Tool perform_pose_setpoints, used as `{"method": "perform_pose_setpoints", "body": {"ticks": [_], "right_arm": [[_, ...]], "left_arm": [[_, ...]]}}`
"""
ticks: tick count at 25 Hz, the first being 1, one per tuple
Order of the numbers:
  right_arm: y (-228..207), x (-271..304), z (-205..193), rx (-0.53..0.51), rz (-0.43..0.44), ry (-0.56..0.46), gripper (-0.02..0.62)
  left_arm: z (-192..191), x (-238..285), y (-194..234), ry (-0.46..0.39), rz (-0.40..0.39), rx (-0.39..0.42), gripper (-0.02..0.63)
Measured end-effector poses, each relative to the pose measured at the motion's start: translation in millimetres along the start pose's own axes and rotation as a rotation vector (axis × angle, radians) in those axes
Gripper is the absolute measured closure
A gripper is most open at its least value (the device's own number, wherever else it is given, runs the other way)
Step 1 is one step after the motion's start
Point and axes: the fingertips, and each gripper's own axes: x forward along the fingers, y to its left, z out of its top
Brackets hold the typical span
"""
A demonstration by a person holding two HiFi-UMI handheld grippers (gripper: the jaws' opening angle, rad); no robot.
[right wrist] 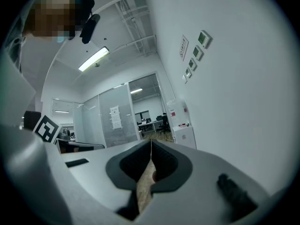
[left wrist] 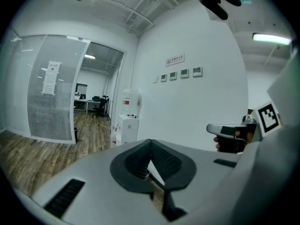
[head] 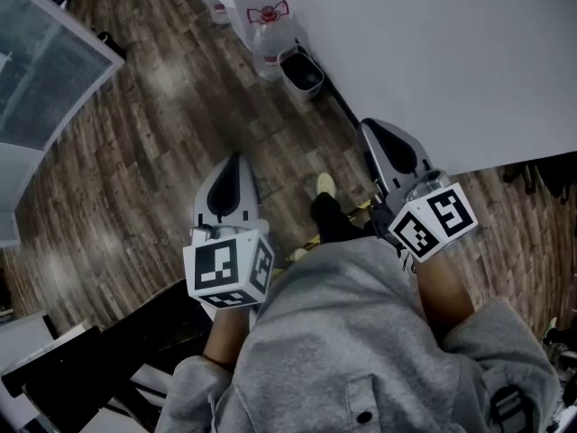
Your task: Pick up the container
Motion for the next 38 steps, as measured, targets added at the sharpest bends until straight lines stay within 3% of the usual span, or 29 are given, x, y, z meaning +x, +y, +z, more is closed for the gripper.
{"method": "perform_pose_setpoints", "body": {"ticks": [18,38], "right_arm": [[-124.2,99.9,31.5,-0.010,0.007,0.039,0.569],[-200.8,153.1,53.6,0.010,0.098,0.026,0.569]], "left_arm": [[38.7,161.5,-16.0,0.078,0.008,0.022,0.591],[65.8,240.2,-31.1,0.079,0.106,0.040,0.591]]}}
